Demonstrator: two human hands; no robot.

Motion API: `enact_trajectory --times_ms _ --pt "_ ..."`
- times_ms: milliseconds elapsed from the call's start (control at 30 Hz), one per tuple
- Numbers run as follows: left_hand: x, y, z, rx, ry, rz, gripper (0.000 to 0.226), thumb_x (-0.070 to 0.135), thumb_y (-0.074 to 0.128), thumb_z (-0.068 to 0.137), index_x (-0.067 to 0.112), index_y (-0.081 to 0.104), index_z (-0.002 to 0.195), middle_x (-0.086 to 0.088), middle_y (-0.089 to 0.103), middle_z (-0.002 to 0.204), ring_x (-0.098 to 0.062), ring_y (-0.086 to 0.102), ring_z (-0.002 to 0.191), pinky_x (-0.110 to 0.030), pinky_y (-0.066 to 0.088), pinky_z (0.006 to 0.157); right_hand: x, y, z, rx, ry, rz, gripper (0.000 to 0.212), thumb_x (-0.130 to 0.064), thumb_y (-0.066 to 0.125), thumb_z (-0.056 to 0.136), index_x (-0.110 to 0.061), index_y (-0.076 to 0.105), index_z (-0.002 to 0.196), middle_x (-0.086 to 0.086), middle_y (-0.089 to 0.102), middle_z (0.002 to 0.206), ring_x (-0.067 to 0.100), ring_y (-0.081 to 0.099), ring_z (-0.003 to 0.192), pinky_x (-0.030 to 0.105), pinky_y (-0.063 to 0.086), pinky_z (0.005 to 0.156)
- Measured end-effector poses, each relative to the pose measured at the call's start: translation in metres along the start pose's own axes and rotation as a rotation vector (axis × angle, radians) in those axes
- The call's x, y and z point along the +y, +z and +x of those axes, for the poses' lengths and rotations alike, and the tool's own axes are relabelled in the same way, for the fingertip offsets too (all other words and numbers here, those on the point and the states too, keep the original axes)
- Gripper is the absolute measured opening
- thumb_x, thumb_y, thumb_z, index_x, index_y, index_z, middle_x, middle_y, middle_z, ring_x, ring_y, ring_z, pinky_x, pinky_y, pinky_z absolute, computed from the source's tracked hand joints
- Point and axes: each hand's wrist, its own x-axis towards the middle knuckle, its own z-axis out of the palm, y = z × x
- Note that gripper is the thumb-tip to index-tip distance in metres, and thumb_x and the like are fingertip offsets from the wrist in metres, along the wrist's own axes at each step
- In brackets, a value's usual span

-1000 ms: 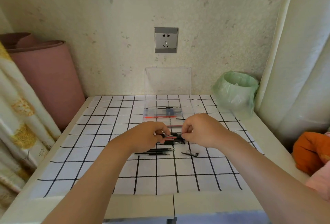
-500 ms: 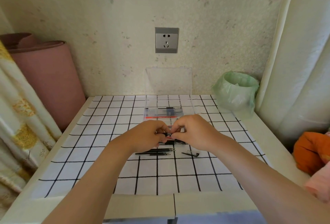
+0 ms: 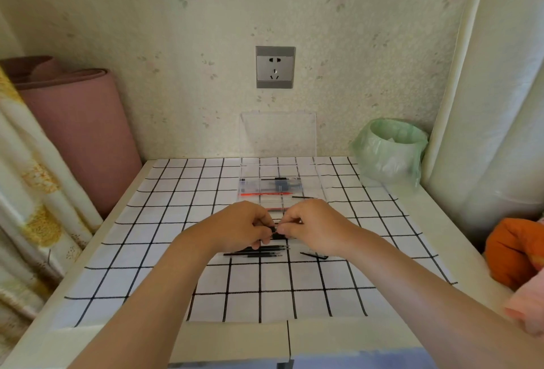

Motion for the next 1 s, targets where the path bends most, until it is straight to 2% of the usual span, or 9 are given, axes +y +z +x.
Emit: enact_trajectory --times_ms 67,200,300,400,500,667,800,900,1000 --pt "0.001 0.0 0.0 -0.02 -0.006 0.015 0.011 0.022 0.061 0.091 0.023 0.07 0.096 0.004 0.074 0.088 -0.008 0.069 0.074 -0.028 0.055 0.08 0.0 -0.001 -0.002 -0.077 0.015 -0.015 0.027 -0.043 0.06 0.094 -0.022 0.073 0.084 -0.008 0.062 0.067 0.007 0.05 0.056 0.026 0.041 0.056" --pt "0.006 0.0 -0.001 -0.033 0.001 0.011 0.012 0.02 0.062 0.091 0.021 0.072 0.097 0.005 0.074 0.088 -0.006 0.065 0.07 -0.027 0.054 0.078 -0.001 -0.004 -0.006 -0.089 0.033 -0.015 0.025 -0.045 0.075 0.08 -0.03 0.071 0.099 -0.015 0.064 0.085 0.002 0.061 0.078 0.027 0.053 0.075" --pt "0.007 0.001 -0.001 -0.032 -0.002 0.009 0.012 0.021 0.061 0.091 0.021 0.072 0.096 0.006 0.074 0.088 -0.006 0.064 0.069 -0.029 0.054 0.079 -0.001 -0.005 -0.005 -0.014 0.021 -0.029 0.019 -0.04 0.079 0.077 -0.031 0.069 0.091 -0.015 0.065 0.09 0.004 0.062 0.085 0.033 0.055 0.081" --pt "0.007 0.002 -0.001 -0.035 0.004 0.016 0.012 0.022 0.06 0.092 0.023 0.072 0.096 0.008 0.074 0.087 -0.006 0.065 0.068 -0.027 0.054 0.076 -0.001 -0.006 -0.006 -0.052 0.013 -0.043 0.015 -0.041 0.069 0.087 -0.026 0.07 0.09 -0.012 0.062 0.082 0.005 0.058 0.073 0.03 0.051 0.071" --pt "0.006 0.001 -0.001 -0.03 0.011 0.024 0.011 0.024 0.06 0.092 0.024 0.071 0.096 0.008 0.073 0.086 -0.006 0.066 0.066 -0.026 0.053 0.074 -0.003 -0.009 -0.008 -0.121 0.027 -0.061 0.03 -0.045 0.056 0.096 -0.019 0.069 0.089 -0.009 0.053 0.069 0.006 0.047 0.059 0.027 0.039 0.059" --pt "0.007 0.002 -0.001 -0.024 0.02 0.017 0.01 0.024 0.059 0.094 0.028 0.069 0.093 0.01 0.072 0.082 -0.004 0.064 0.063 -0.022 0.049 0.068 -0.002 -0.012 -0.011 -0.061 0.03 -0.058 0.022 -0.041 0.075 0.082 -0.031 0.067 0.1 -0.013 0.064 0.097 -0.001 0.056 0.065 0.015 0.04 0.054" --pt "0.007 0.002 -0.001 -0.023 0.011 0.015 0.01 0.024 0.06 0.093 0.027 0.069 0.095 0.009 0.073 0.084 -0.003 0.064 0.065 -0.022 0.05 0.07 -0.004 -0.013 -0.011 -0.097 0.018 -0.095 0.016 -0.04 0.059 0.095 -0.026 0.068 0.096 -0.008 0.061 0.088 0.0 0.049 0.057 0.023 0.037 0.055" --pt "0.006 0.001 -0.001 -0.026 0.006 0.012 0.01 0.024 0.061 0.091 0.026 0.071 0.095 0.007 0.073 0.085 -0.003 0.064 0.065 -0.024 0.053 0.074 -0.003 -0.012 -0.01 -0.161 0.026 -0.125 0.023 -0.047 0.052 0.096 -0.029 0.067 0.093 -0.009 0.06 0.084 0.006 0.054 0.069 0.027 0.042 0.063" --pt "0.007 0.001 -0.001 -0.022 0.013 0.022 0.01 0.024 0.061 0.092 0.026 0.071 0.094 0.007 0.073 0.083 -0.003 0.064 0.065 -0.023 0.053 0.073 -0.002 -0.011 -0.01 -0.098 0.017 -0.134 0.025 -0.05 0.069 0.083 -0.034 0.065 0.102 -0.015 0.063 0.098 0.006 0.06 0.087 0.027 0.051 0.074"
